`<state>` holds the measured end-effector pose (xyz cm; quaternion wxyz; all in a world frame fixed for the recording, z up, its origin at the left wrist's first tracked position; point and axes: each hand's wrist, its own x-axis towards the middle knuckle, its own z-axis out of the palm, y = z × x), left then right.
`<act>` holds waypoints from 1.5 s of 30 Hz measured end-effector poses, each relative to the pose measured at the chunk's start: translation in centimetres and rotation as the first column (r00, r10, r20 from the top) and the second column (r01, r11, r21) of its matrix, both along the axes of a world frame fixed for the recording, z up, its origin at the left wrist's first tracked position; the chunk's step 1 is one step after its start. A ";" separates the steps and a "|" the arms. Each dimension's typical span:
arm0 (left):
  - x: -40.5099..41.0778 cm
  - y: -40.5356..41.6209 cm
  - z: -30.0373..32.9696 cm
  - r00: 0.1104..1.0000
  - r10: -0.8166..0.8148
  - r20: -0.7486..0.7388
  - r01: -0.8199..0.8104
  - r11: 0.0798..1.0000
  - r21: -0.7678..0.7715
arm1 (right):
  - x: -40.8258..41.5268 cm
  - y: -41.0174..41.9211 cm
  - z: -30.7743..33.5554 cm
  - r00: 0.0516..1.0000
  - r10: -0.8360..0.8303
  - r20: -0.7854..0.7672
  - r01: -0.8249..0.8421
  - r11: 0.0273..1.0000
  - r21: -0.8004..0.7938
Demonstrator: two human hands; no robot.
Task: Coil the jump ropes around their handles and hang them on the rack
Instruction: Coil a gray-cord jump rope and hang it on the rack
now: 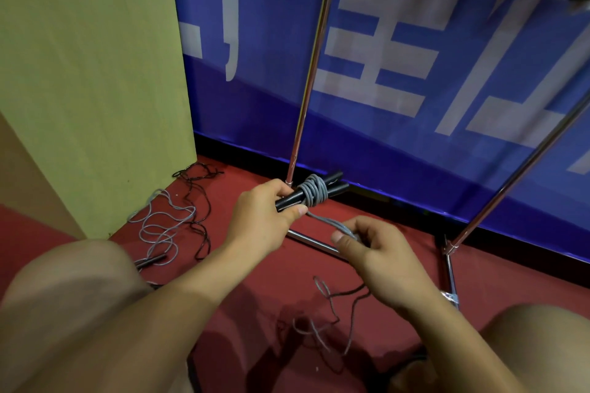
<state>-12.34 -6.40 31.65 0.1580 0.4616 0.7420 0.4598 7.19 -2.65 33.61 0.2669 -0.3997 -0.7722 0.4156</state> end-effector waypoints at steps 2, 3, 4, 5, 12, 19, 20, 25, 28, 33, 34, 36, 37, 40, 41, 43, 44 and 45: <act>0.1 0.1 -0.2 1.000 -0.019 0.015 0.019 1.000 -0.002 | 0.0 0.1 0.0 0.997 -0.065 -0.030 0.065 0.998 0.021; 0.2 0.2 -0.3 0.999 -0.033 0.023 0.033 0.999 -0.004 | 0.1 0.1 0.1 0.996 -0.079 -0.045 0.081 0.996 0.029; 0.3 0.3 -0.3 0.998 -0.051 0.025 0.051 0.999 -0.008 | 0.1 0.0 0.2 0.994 -0.087 -0.062 0.089 0.996 0.031; 0.4 0.3 -0.4 0.997 -0.075 0.012 0.075 0.997 -0.019 | 0.2 0.0 0.3 0.993 -0.090 -0.079 0.092 0.995 0.032; 2.6 -1.0 -1.8 0.912 -0.375 -0.169 0.354 0.925 -0.140 | 0.1 0.2 0.1 0.980 -0.190 -0.051 0.193 0.979 0.065; 2.9 -1.3 -1.8 0.854 -0.425 -0.301 0.394 0.905 -0.160 | 0.2 0.3 -0.2 0.965 -0.253 0.069 0.235 0.950 0.206; 2.9 -1.3 -1.8 0.846 -0.439 -0.304 0.406 0.898 -0.167 | 0.2 0.4 -0.2 0.961 -0.264 0.084 0.240 0.945 0.224; 2.6 -1.7 -1.6 0.793 -0.505 -0.341 0.464 0.863 -0.199 | 0.5 0.8 0.3 0.940 -0.311 0.139 0.262 0.921 0.288; 2.2 -1.9 -1.1 0.777 -0.513 -0.364 0.481 0.857 -0.182 | 0.9 1.1 0.8 0.937 -0.329 0.120 0.286 0.916 0.280; 1.5 -1.9 -0.5 0.765 -0.527 -0.369 0.484 0.850 -0.209 | 1.0 1.1 0.8 0.941 -0.326 0.091 0.290 0.914 0.284; 1.2 -1.9 -0.4 0.768 -0.531 -0.358 0.482 0.848 -0.222 | 0.9 1.1 0.8 0.942 -0.325 0.087 0.288 0.912 0.291; 0.7 -1.8 -0.2 0.777 -0.538 -0.328 0.481 0.842 -0.244 | 0.8 0.9 0.9 0.944 -0.318 0.085 0.279 0.910 0.306; 0.5 -1.8 -0.1 0.780 -0.544 -0.309 0.485 0.838 -0.252 | 0.8 0.9 0.9 0.945 -0.315 0.088 0.274 0.910 0.313; 0.4 -1.9 0.1 0.780 -0.585 -0.220 0.537 0.807 -0.245 | 0.8 1.0 0.8 0.946 -0.312 0.090 0.271 0.910 0.313; 0.4 -2.0 0.1 0.773 -0.611 -0.171 0.572 0.788 -0.230 | 0.8 1.1 0.8 0.946 -0.311 0.087 0.271 0.911 0.311; 0.5 -2.0 0.3 0.745 -0.665 -0.058 0.646 0.740 -0.187 | 0.9 1.2 1.0 0.949 -0.305 0.075 0.270 0.913 0.306; 0.4 -2.1 0.5 0.728 -0.685 0.007 0.677 0.718 -0.165 | 1.0 1.2 1.1 0.951 -0.301 0.064 0.270 0.916 0.298; 0.3 -2.1 0.7 0.707 -0.703 0.075 0.706 0.694 -0.142 | 1.1 1.3 1.1 0.953 -0.299 0.048 0.275 0.921 0.276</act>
